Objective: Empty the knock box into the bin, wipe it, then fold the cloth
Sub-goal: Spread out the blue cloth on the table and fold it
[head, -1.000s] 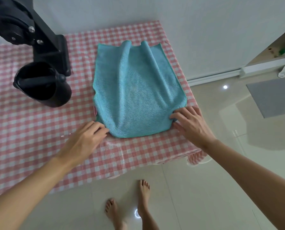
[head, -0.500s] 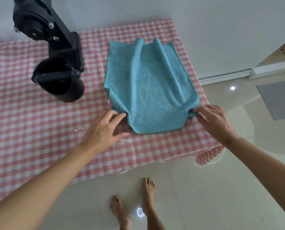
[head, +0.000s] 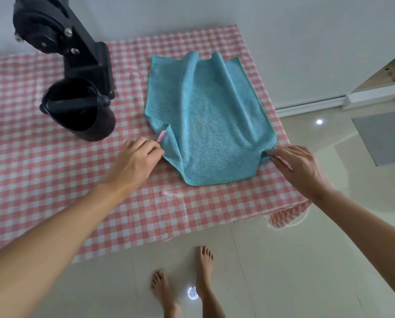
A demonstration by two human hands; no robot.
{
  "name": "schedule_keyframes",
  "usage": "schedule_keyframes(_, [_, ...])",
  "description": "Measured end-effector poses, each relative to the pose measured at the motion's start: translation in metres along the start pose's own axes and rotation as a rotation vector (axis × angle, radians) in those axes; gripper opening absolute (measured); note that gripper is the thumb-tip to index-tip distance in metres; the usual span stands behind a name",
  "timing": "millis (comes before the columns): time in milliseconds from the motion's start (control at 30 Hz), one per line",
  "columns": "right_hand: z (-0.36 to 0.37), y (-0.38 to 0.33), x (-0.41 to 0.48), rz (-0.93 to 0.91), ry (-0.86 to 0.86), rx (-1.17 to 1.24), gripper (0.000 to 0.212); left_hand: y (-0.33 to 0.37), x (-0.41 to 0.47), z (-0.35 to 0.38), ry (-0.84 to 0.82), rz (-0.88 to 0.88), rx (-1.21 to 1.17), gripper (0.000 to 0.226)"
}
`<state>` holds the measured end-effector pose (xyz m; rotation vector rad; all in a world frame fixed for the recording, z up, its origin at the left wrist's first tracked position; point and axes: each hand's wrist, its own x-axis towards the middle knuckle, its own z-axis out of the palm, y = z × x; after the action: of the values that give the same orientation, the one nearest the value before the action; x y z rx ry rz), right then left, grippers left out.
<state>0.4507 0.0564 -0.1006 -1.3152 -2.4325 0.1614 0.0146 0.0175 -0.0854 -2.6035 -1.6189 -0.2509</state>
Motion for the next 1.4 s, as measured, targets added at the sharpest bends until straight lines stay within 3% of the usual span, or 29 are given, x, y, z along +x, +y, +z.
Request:
schedule_keyframes(100, [-0.002,0.0,-0.001,-0.003,-0.004,0.009,0.02,-0.008,-0.006,-0.005,-0.001,0.034,0.027,0.009])
schedule_keyframes(233, [-0.007,0.003,-0.009,0.005,-0.04,0.037,0.021,-0.009,-0.038,-0.02,-0.024,0.071,0.019,0.027])
schedule_keyframes(500, [-0.028,0.014,-0.049,0.07,-0.173,0.087,0.02,-0.006,-0.081,-0.035,-0.143,0.135,-0.029,0.025])
schedule_keyframes(633, [-0.04,0.014,-0.065,0.074,-0.222,0.105,0.034,0.01,-0.095,-0.036,-0.214,0.225,-0.107,0.02])
schedule_keyframes(833, [-0.052,0.009,-0.077,-0.021,-0.343,0.053,0.029,0.027,-0.113,-0.038,-0.325,0.288,-0.22,0.015])
schedule_keyframes(900, [-0.056,0.009,-0.058,-0.001,-0.366,0.066,0.035,0.022,-0.099,-0.04,-0.31,0.209,-0.277,0.026])
schedule_keyframes(1000, [-0.049,0.01,0.005,0.126,-0.294,0.072,0.043,0.0,-0.047,-0.04,-0.147,-0.04,-0.304,0.043])
schedule_keyframes(1100, [-0.028,0.02,0.082,0.342,-0.217,0.093,0.043,-0.023,0.018,-0.032,-0.03,-0.247,-0.283,0.039])
schedule_keyframes(1233, [-0.001,0.029,0.166,0.55,-0.167,0.221,0.049,-0.041,0.084,-0.01,-0.134,-0.428,-0.277,0.043])
schedule_keyframes(1400, [0.016,0.043,0.214,0.52,-0.183,0.267,0.041,-0.061,0.121,0.013,-0.255,-0.595,-0.234,0.05])
